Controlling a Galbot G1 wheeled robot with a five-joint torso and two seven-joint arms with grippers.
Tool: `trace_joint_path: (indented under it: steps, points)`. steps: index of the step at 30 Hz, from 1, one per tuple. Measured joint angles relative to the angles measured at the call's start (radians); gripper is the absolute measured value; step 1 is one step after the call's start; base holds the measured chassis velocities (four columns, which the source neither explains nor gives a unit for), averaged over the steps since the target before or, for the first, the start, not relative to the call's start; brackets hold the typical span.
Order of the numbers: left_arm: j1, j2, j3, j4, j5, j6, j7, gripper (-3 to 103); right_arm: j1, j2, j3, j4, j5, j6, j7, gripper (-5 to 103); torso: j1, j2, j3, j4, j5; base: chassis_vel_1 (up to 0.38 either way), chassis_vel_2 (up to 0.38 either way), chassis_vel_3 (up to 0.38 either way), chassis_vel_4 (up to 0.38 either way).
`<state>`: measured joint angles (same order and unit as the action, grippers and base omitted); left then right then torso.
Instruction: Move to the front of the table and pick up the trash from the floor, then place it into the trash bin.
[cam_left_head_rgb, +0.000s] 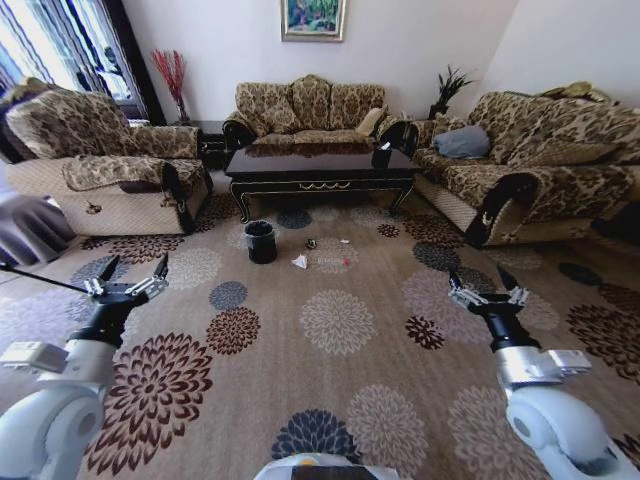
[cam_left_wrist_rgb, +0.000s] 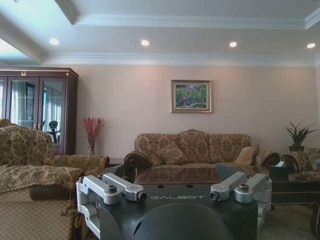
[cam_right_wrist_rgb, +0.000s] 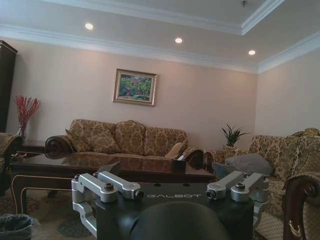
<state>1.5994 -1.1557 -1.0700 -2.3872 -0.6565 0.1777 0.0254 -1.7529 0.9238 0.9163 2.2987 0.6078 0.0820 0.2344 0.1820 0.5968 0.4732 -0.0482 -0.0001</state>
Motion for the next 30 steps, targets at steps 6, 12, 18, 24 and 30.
trace_joint_path:
  steps: [6, 12, 18, 24, 30]
  points:
    - [0.000, -0.003, 0.005, 0.003, 0.005, -0.001, 0.001, 100, 0.001, 0.000, 0.008, -0.006, -0.008, 0.023, -0.029, 100, -0.009, -0.026, -0.017, 0.0000, 0.0001, 0.000, 0.000, 0.000, 0.000]
    - [0.002, -0.002, 0.005, 0.003, 0.005, -0.002, 0.001, 100, 0.002, 0.011, 0.003, -0.013, -0.024, 0.043, -0.043, 100, -0.018, -0.047, -0.029, 0.0000, 0.0001, 0.000, 0.000, 0.000, 0.000]
    - [0.005, -0.005, 0.006, 0.001, 0.005, -0.002, 0.002, 100, 0.002, 0.017, -0.001, -0.015, -0.031, 0.053, -0.048, 100, -0.027, -0.071, -0.044, 0.0000, 0.0001, 0.000, 0.000, 0.000, 0.000]
    - [0.008, -0.009, 0.010, 0.001, 0.006, -0.002, 0.002, 100, 0.002, 0.022, -0.003, -0.018, -0.034, 0.058, -0.051, 100, -0.036, -0.095, -0.058, 0.0000, 0.0001, 0.000, 0.000, 0.000, 0.000]
    - [0.016, -0.016, 0.017, -0.003, 0.014, -0.003, 0.002, 100, -0.001, 0.029, -0.008, -0.022, -0.039, 0.065, -0.052, 100, -0.046, -0.123, -0.077, 0.0000, 0.0001, 0.000, 0.000, 0.000, 0.000]
